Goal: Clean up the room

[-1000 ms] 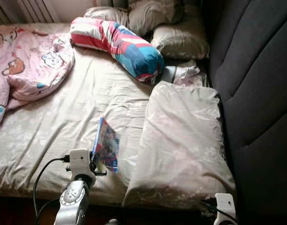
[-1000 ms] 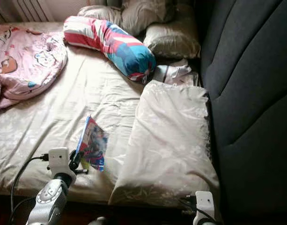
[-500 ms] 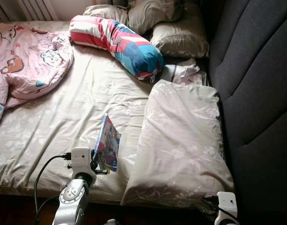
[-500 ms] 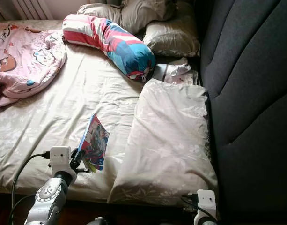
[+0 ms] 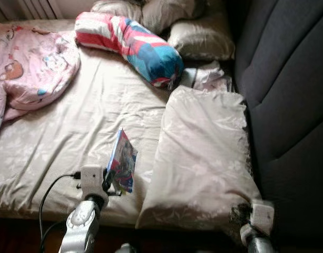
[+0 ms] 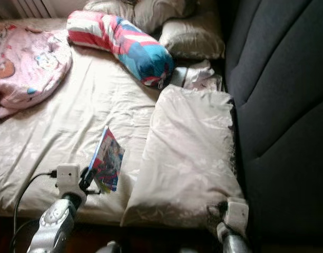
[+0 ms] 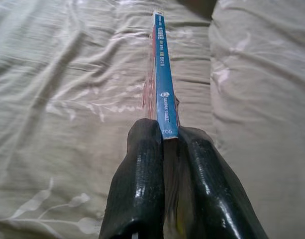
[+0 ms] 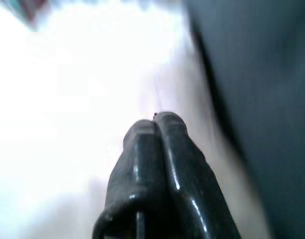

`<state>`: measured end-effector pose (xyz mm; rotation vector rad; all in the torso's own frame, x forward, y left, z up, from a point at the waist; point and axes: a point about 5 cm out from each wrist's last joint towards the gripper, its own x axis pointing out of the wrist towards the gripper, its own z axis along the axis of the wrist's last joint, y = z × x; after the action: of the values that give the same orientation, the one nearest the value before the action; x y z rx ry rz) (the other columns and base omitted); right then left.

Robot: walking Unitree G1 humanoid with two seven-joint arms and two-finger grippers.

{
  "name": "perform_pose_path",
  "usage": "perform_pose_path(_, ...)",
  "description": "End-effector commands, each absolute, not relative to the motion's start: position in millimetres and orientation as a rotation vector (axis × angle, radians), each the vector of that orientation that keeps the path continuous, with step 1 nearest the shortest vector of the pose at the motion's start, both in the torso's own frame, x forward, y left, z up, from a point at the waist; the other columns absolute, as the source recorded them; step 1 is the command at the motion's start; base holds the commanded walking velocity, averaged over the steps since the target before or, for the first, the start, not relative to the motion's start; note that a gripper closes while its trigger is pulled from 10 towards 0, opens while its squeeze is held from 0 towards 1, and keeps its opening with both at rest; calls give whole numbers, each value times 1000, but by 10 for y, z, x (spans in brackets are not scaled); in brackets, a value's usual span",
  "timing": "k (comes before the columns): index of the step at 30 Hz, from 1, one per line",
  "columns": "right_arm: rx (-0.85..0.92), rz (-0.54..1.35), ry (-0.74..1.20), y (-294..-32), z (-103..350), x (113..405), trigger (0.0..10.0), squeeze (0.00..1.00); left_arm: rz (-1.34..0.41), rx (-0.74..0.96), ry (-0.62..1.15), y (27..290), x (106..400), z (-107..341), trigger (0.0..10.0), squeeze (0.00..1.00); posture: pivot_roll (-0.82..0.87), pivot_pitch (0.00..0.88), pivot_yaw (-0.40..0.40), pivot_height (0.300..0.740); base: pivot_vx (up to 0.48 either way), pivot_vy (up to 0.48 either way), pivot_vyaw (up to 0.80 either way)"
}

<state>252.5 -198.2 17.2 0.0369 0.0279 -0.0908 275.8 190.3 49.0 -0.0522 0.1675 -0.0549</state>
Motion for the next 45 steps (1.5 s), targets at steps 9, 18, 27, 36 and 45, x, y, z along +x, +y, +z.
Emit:
perform_pose_path(9, 32, -119, -76, -2003, 367, 2374, 10000, 0, -49, -59, 144, 1941, 2755, 524, 10000, 0, -75, 237, 24, 740, 0, 0, 0)
perform_pose_path(18, 13, -114, -13, -1984, 443, 2379, 10000, 0, -38, -71, 117, 1919, 2760, 557, 10000, 0, -71, 242, 13, 720, 0, 0, 0)
perform_pose_path(27, 20, -101, -14, -1939, 548, 2438, 10000, 0, -23, -82, 96, 1923, 2752, 575, 10000, 0, -75, 240, 9, 655, 0, 0, 0)
perform_pose_path(36, 23, -94, -41, -1939, 615, 2451, 10000, 0, -16, -96, 65, 1895, 2848, 629, 10000, 0, -82, 239, 6, 646, 0, 0, 0)
perform_pose_path(45, 29, -58, -49, -1884, 668, 2477, 10000, 0, 0, -153, 34, 1855, 3101, 704, 10000, 0, -101, 251, -9, 646, 0, 0, 0)
